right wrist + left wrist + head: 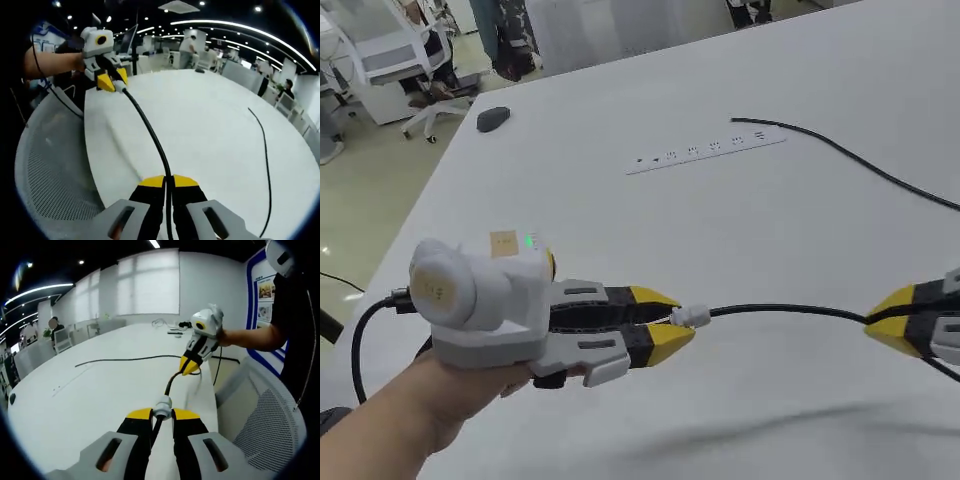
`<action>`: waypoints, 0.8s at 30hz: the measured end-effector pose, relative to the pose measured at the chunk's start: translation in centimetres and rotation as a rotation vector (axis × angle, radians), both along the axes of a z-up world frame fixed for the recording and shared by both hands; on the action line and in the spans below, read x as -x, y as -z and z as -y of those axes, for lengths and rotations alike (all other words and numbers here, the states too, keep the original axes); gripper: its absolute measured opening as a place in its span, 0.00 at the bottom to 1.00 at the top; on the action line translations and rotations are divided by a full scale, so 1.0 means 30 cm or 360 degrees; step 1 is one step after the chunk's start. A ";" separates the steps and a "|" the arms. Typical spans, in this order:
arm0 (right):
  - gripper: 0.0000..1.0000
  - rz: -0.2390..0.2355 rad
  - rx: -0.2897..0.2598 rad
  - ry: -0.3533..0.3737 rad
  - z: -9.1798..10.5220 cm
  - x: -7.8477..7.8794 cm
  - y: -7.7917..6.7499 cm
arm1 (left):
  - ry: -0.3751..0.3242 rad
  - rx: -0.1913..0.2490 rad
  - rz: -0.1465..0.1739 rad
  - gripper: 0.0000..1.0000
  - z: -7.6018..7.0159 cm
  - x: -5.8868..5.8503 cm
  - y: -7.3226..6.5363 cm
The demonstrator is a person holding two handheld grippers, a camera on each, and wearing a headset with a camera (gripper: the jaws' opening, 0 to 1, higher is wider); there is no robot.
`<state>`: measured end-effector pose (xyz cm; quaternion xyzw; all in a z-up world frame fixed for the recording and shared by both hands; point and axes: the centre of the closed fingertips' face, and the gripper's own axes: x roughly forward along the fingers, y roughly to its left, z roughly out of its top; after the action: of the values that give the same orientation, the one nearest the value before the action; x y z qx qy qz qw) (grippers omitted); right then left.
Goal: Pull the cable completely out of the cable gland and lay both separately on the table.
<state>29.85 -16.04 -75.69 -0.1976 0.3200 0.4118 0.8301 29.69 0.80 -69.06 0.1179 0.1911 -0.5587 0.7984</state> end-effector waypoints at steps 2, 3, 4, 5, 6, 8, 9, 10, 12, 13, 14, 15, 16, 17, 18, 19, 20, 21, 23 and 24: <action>0.00 -0.0035 0.0051 0.0030 0.057 0.011 0.050 | 0.0000 -0.0013 -0.0004 0.14 -0.004 0.001 0.007; 0.00 -0.0054 0.0051 0.0050 0.079 0.016 0.073 | 0.0004 -0.0023 -0.0009 0.14 -0.006 0.004 0.013; 0.00 -0.0079 0.0049 0.0066 0.093 0.021 0.087 | 0.0007 -0.0030 -0.0011 0.14 -0.005 0.005 0.019; 0.00 -0.0101 0.0043 0.0076 0.101 0.028 0.098 | 0.0010 -0.0037 -0.0010 0.14 -0.004 0.007 0.025; 0.00 -0.0098 0.0036 0.0073 0.105 0.031 0.105 | 0.0014 -0.0042 -0.0017 0.14 0.000 0.008 0.032; 0.00 -0.0110 0.0042 0.0075 0.104 0.038 0.113 | 0.0023 -0.0050 -0.0019 0.14 0.009 0.010 0.038; 0.00 -0.0109 0.0050 0.0072 0.103 0.040 0.115 | 0.0023 -0.0054 -0.0019 0.14 0.010 0.009 0.040; 0.00 -0.0114 0.0069 0.0055 0.103 0.044 0.117 | 0.0024 -0.0053 -0.0021 0.14 0.012 0.008 0.039; 0.00 -0.0172 0.0083 0.0049 0.104 0.053 0.124 | 0.0028 -0.0056 -0.0016 0.14 0.014 0.007 0.038; 0.00 -0.0170 0.0086 0.0063 0.105 0.049 0.120 | 0.0029 -0.0056 -0.0015 0.14 0.015 0.007 0.037; 0.01 -0.0164 0.0091 0.0068 0.100 0.047 0.108 | 0.0021 -0.0057 -0.0007 0.14 0.015 0.003 0.035; 0.03 -0.0161 0.0087 0.0074 0.094 0.045 0.094 | 0.0012 -0.0054 -0.0006 0.14 0.015 0.000 0.033; 0.08 -0.0130 0.0043 0.0054 0.062 0.038 0.058 | 0.0010 -0.0045 -0.0003 0.14 0.017 0.000 0.028; 0.11 -0.0098 0.0008 0.0042 0.036 0.027 0.031 | 0.0013 -0.0042 -0.0001 0.14 0.019 0.001 0.026; 0.11 -0.0079 -0.0037 -0.0031 -0.015 0.029 -0.010 | 0.0024 -0.0047 0.0002 0.14 0.022 0.004 0.026; 0.11 -0.0055 -0.0044 -0.0076 -0.043 0.028 -0.036 | 0.0032 -0.0052 0.0003 0.14 0.025 0.008 0.027; 0.13 0.0008 -0.0060 -0.0118 -0.089 0.016 -0.078 | 0.0046 -0.0059 0.0008 0.14 0.031 0.014 0.027; 0.14 0.0028 -0.0076 -0.0174 -0.127 0.019 -0.104 | 0.0056 -0.0057 0.0009 0.14 0.036 0.020 0.025; 0.14 0.0067 -0.0129 -0.0308 -0.225 0.032 -0.159 | 0.0086 -0.0063 0.0015 0.14 0.048 0.031 0.023; 0.15 0.0078 -0.0141 -0.0358 -0.261 0.038 -0.176 | 0.0090 -0.0068 0.0017 0.14 0.051 0.031 0.025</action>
<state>28.69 -8.22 -70.41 -0.2053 0.2569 0.5112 0.7941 28.74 -0.72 -69.80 0.1432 0.1953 -0.5761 0.7807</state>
